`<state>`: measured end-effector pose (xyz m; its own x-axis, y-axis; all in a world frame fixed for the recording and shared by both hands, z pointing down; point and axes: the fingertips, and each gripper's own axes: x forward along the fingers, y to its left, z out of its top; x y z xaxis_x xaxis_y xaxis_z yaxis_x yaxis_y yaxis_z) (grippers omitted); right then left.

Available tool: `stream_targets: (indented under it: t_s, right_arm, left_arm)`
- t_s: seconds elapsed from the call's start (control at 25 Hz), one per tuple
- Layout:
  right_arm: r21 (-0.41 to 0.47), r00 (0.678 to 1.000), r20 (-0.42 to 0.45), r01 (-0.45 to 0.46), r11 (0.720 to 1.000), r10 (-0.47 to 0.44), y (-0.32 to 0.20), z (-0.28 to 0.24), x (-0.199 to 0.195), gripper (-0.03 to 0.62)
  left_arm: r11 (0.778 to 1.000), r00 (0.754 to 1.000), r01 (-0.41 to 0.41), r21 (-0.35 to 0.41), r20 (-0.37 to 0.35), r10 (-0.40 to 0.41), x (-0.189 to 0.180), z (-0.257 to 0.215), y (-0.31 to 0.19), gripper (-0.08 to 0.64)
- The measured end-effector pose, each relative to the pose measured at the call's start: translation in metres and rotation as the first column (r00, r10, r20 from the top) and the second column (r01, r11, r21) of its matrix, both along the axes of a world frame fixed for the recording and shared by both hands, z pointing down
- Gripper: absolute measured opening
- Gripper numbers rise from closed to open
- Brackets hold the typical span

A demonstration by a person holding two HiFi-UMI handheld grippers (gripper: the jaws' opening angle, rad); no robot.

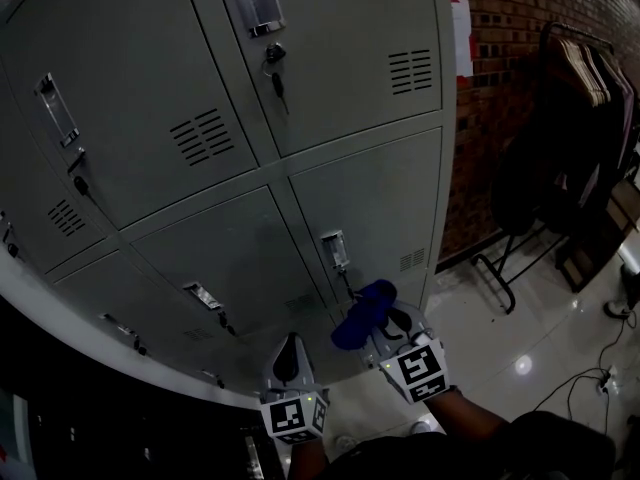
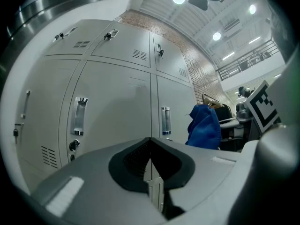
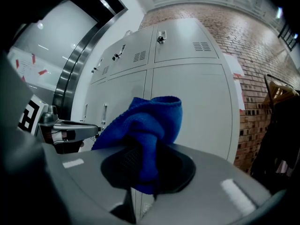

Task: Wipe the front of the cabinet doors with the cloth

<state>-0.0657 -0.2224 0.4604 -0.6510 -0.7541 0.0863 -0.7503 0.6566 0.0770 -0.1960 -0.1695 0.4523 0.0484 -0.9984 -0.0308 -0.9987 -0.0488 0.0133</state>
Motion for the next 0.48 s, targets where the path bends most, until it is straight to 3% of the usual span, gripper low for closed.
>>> stream_targets:
  t_s: [0.48]
  right_arm:
    - [-0.004,1.0,-0.004,0.014,1.0,-0.014,0.0029,0.0025,-0.0045,0.066]
  left_arm:
    - [1.0,1.0,0.008,-0.008,0.006,-0.008,-0.0035,0.0021,0.0049,0.017]
